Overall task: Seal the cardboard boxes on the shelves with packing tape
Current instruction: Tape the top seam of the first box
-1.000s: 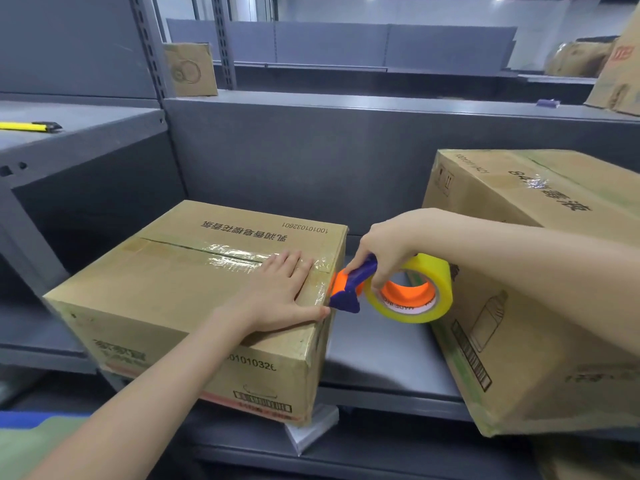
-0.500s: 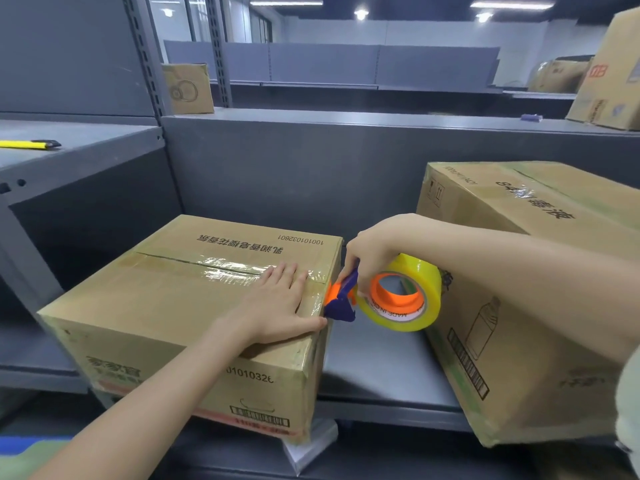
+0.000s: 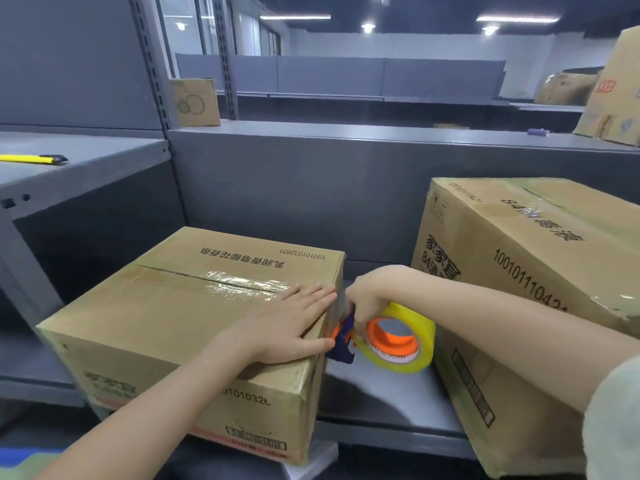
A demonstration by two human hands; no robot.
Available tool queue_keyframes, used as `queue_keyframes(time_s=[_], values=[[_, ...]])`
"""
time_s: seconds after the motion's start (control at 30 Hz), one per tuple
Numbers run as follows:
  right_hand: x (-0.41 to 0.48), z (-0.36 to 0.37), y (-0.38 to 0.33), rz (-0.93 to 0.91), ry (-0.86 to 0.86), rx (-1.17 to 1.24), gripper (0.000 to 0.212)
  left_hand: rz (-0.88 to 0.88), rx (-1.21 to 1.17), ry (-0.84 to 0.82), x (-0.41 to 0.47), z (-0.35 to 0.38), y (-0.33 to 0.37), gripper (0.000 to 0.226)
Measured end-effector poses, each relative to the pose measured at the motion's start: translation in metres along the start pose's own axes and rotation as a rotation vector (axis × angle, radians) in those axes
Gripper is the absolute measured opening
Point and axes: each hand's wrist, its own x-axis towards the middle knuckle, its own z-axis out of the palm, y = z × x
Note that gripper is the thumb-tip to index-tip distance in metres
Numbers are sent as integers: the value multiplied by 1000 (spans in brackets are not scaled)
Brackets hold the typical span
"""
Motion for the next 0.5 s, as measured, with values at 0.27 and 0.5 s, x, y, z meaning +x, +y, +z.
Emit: queue_keyframes(time_s=[0.27, 0.5], values=[[-38, -33, 27, 344, 397, -89, 52, -71, -2, 33, 12, 10, 6, 55], [-63, -43, 44, 383, 728, -90, 44, -229, -93, 61, 69, 15, 39, 60]])
